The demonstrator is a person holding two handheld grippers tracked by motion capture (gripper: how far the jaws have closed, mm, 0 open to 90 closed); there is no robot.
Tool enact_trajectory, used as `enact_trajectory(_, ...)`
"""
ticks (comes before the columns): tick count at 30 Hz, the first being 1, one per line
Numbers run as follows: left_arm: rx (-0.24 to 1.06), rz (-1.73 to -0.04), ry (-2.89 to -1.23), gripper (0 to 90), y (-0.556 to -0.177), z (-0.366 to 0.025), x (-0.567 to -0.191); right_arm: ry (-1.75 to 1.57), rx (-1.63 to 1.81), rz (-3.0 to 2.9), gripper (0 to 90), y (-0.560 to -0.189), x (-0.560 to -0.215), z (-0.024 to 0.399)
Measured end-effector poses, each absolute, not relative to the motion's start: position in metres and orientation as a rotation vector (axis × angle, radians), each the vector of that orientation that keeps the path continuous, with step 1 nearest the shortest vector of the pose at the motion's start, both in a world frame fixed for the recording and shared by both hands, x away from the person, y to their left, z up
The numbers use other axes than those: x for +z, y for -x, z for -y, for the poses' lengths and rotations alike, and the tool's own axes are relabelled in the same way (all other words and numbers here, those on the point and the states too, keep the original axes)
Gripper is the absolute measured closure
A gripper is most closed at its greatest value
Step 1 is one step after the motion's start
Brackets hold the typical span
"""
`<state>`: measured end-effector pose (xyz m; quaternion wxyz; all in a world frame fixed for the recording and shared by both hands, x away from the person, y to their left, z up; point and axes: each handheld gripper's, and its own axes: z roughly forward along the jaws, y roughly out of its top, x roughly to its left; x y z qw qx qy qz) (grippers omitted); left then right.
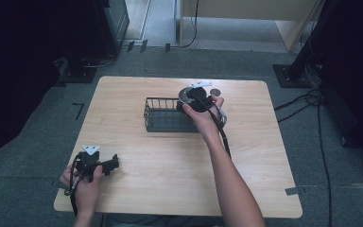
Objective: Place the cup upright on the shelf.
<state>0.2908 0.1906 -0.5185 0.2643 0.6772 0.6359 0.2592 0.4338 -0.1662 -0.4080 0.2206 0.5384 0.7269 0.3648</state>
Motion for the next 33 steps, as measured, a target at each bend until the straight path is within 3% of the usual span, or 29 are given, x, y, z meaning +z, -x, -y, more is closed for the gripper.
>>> enact_trajectory(24,0.701,-1.719,-1.83,0.0,-0.291,-0.191,-0.519,-1.556,0.939,-2.054,16.3,-0.433,-0.438,0.166)
enact_trajectory(27,0.7,-1.719,-1.83,0.0,-0.291,-0.191,-0.519,-1.548,0.954,-2.04,9.6,-0.43,-0.434,0.168)
enact_trajectory(29,0.701,-1.719,-1.83,0.0,-0.291,-0.191,-0.519,-1.557,0.988,-2.036,0.0,-0.429,-0.43,0.17)
enact_trajectory(33,0.7,-1.719,-1.83,0.0,-0.291,-0.191,-0.519,-1.552,1.05,-2.015,0.0,-0.423,-0.418,0.173)
